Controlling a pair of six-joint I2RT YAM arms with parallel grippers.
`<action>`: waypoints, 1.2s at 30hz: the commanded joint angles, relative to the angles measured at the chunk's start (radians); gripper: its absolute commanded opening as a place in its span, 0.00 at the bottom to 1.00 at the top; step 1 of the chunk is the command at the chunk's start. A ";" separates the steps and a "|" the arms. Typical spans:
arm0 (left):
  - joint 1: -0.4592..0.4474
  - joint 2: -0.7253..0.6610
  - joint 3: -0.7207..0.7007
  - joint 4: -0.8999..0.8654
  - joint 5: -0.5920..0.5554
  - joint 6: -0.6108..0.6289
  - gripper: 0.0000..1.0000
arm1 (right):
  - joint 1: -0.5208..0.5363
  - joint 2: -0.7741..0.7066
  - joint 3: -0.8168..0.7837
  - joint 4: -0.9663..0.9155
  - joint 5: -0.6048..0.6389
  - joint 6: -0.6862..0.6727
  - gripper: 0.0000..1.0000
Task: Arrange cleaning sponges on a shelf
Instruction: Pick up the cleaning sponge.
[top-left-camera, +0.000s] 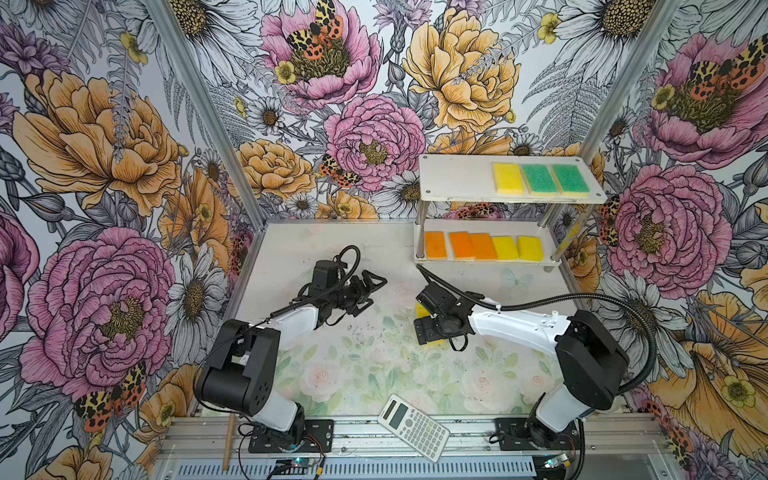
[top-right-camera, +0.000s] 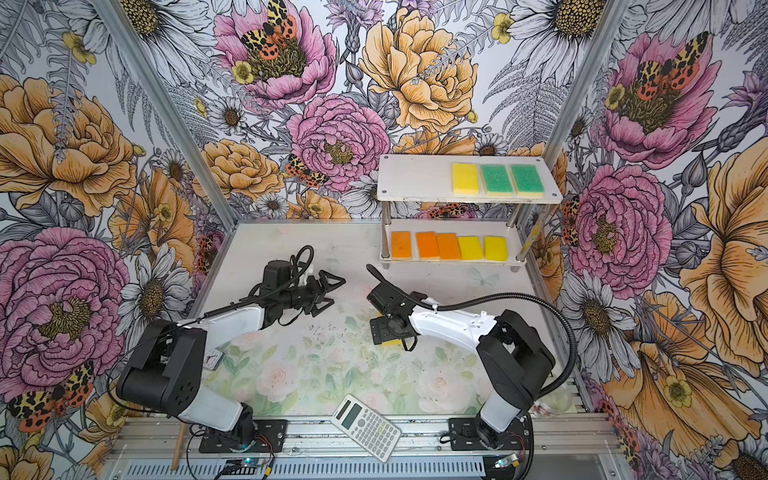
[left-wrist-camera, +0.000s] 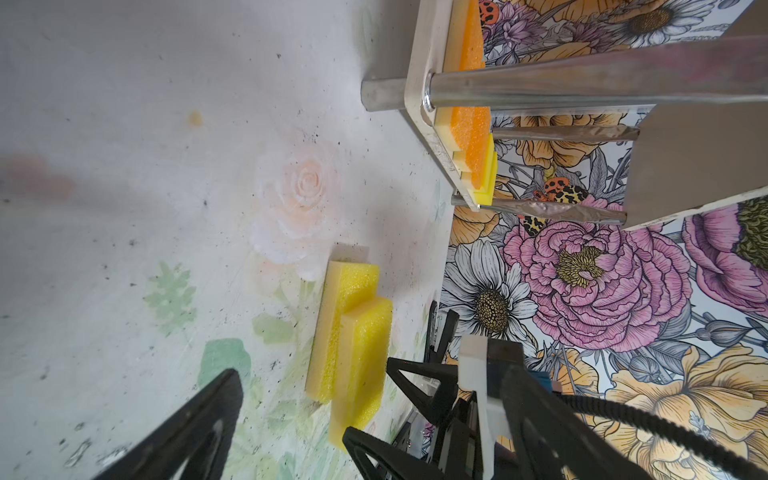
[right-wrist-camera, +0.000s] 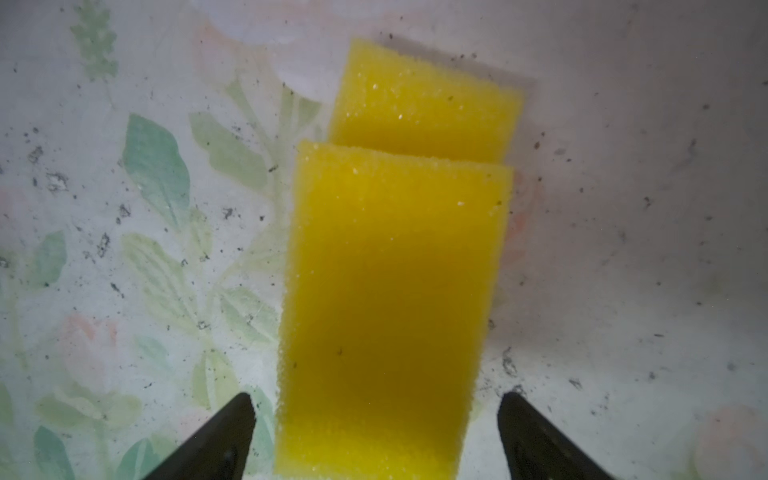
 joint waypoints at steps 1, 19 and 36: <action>-0.005 0.007 -0.016 0.007 -0.015 0.019 0.99 | 0.014 0.026 0.011 0.017 0.001 0.007 0.90; 0.001 0.001 -0.029 0.009 -0.015 0.020 0.99 | 0.021 0.050 0.022 0.013 0.020 -0.008 0.54; 0.009 0.014 -0.025 0.010 -0.009 0.023 0.99 | -0.075 -0.151 0.052 -0.045 -0.096 -0.078 0.46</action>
